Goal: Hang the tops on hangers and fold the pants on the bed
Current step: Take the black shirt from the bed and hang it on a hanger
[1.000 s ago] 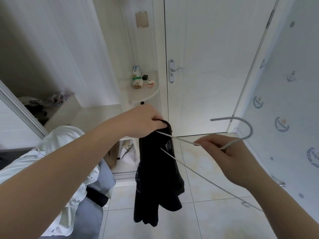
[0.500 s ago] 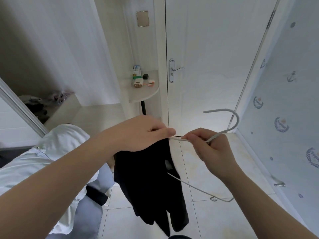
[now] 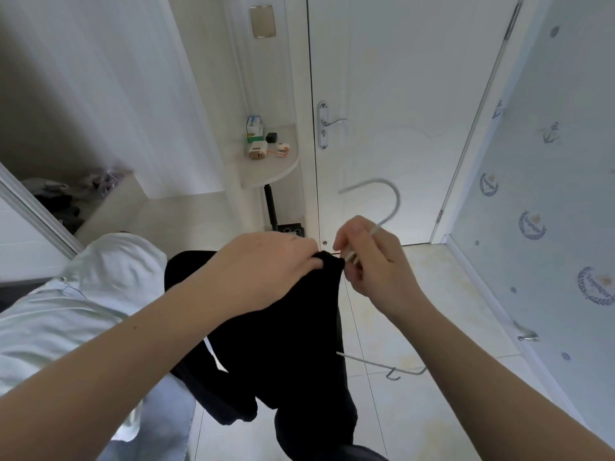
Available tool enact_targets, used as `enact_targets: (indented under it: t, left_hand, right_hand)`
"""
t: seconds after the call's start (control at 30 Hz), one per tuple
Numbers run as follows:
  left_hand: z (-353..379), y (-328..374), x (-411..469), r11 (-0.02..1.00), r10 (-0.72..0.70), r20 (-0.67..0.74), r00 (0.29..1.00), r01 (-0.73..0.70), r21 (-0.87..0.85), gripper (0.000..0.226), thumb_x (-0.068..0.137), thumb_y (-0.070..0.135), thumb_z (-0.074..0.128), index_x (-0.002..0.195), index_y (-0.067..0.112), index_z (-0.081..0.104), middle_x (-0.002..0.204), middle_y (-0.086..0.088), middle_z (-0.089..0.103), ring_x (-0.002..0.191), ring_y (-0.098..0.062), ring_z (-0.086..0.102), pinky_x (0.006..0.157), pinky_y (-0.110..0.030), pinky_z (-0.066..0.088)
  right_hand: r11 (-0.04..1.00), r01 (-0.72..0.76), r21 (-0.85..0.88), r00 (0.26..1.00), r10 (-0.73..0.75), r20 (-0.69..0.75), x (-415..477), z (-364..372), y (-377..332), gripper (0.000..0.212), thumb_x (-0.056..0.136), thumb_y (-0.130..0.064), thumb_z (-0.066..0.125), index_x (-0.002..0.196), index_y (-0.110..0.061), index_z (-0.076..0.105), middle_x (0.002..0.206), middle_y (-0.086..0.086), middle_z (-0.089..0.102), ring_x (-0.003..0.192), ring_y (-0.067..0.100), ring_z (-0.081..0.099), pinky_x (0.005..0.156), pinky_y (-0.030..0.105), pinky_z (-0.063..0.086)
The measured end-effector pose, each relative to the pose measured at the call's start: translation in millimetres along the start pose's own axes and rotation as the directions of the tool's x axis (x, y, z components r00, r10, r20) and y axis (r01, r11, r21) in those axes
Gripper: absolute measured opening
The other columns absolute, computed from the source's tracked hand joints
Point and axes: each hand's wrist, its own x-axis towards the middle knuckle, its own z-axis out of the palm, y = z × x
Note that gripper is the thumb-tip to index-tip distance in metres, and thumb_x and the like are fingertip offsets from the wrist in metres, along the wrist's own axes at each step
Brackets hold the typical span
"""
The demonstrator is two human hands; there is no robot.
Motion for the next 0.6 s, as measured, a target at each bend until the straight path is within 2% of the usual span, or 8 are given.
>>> enact_targets:
  t: [0.07,0.13,0.2,0.3,0.4,0.47,0.53,0.6]
  left_hand:
    - [3,-10,-2,0.995,-0.062,-0.057,0.996,0.058,-0.079,0.046,0.094,0.053,0.02,0.096,0.023,0.054,0.084,0.009,0.055,0.086,-0.021,0.06,0.074,-0.04,0.046]
    - [8,-20,-7,0.959,-0.134,-0.191,0.972,0.078,-0.273,0.032,0.1,0.046,0.033,0.086,0.023,0.051,0.073,0.01,0.054,0.077,-0.021,0.06,0.069,-0.039,0.044]
    - [15,-23,-9,0.899,-0.233,-0.325,0.916,0.075,-0.431,0.032,0.103,0.04,0.043,0.081,0.02,0.054,0.065,0.007,0.056,0.066,-0.017,0.058,0.064,-0.036,0.044]
    - [21,-11,-8,0.817,-0.373,-0.409,0.833,0.086,-0.57,0.03,0.102,0.035,0.05,0.076,0.019,0.055,0.062,0.001,0.055,0.061,-0.014,0.056,0.057,-0.025,0.041]
    - [27,2,-7,0.752,-0.465,-0.399,0.79,0.116,-0.648,0.025,0.1,0.035,0.053,0.079,0.023,0.058,0.071,0.005,0.06,0.07,-0.012,0.059,0.06,-0.018,0.041]
    - [31,6,-9,0.721,-0.508,-0.385,0.77,0.137,-0.679,0.022,0.1,0.032,0.055,0.08,0.023,0.06,0.074,0.006,0.061,0.073,-0.01,0.059,0.062,-0.015,0.041]
    - [36,6,-11,0.683,-0.556,-0.354,0.752,0.171,-0.71,0.022,0.1,0.03,0.056,0.079,0.022,0.06,0.074,0.008,0.061,0.072,-0.008,0.059,0.062,-0.015,0.041]
    - [42,4,-14,0.639,-0.592,-0.308,0.745,0.201,-0.742,0.023,0.1,0.029,0.056,0.078,0.023,0.06,0.072,0.009,0.061,0.069,-0.007,0.058,0.06,-0.015,0.04]
  right_hand:
    - [0.978,0.126,-0.167,0.979,-0.15,-0.14,-7,-7,7,0.024,0.1,-0.032,0.045,0.091,-0.015,0.059,0.077,-0.006,0.064,0.07,0.015,0.062,0.059,0.027,0.049]
    - [0.877,0.251,-0.409,0.893,-0.373,-0.253,-20,-15,17,0.015,0.097,-0.027,0.05,0.104,-0.017,0.06,0.1,-0.008,0.065,0.096,0.012,0.063,0.08,0.024,0.05]
    - [0.808,0.309,-0.501,0.862,-0.461,-0.211,-34,-15,29,0.015,0.095,-0.02,0.051,0.106,-0.018,0.062,0.102,-0.01,0.064,0.095,0.01,0.063,0.082,0.017,0.046]
    - [0.863,0.183,-0.471,0.981,-0.188,0.036,-42,-3,46,0.03,0.094,-0.027,0.055,0.124,-0.03,0.057,0.118,-0.02,0.059,0.112,0.006,0.059,0.091,0.018,0.046]
    - [0.876,0.029,-0.481,0.992,0.034,0.123,-36,7,57,0.042,0.091,-0.039,0.057,0.132,-0.038,0.05,0.121,-0.022,0.058,0.119,0.002,0.053,0.1,0.029,0.045]
    - [0.878,-0.01,-0.478,0.994,0.059,0.087,-29,8,59,0.033,0.088,-0.039,0.059,0.121,-0.034,0.058,0.105,-0.02,0.064,0.104,0.0,0.058,0.092,0.03,0.047]
    - [0.883,-0.013,-0.47,0.997,0.05,0.065,-27,6,62,0.014,0.086,-0.038,0.06,0.097,-0.029,0.062,0.086,-0.013,0.066,0.086,0.004,0.061,0.082,0.033,0.048]
    - [0.878,0.02,-0.478,0.994,0.034,0.103,-30,2,67,0.019,0.086,-0.041,0.059,0.087,-0.022,0.061,0.079,-0.007,0.064,0.079,0.01,0.06,0.079,0.036,0.049]
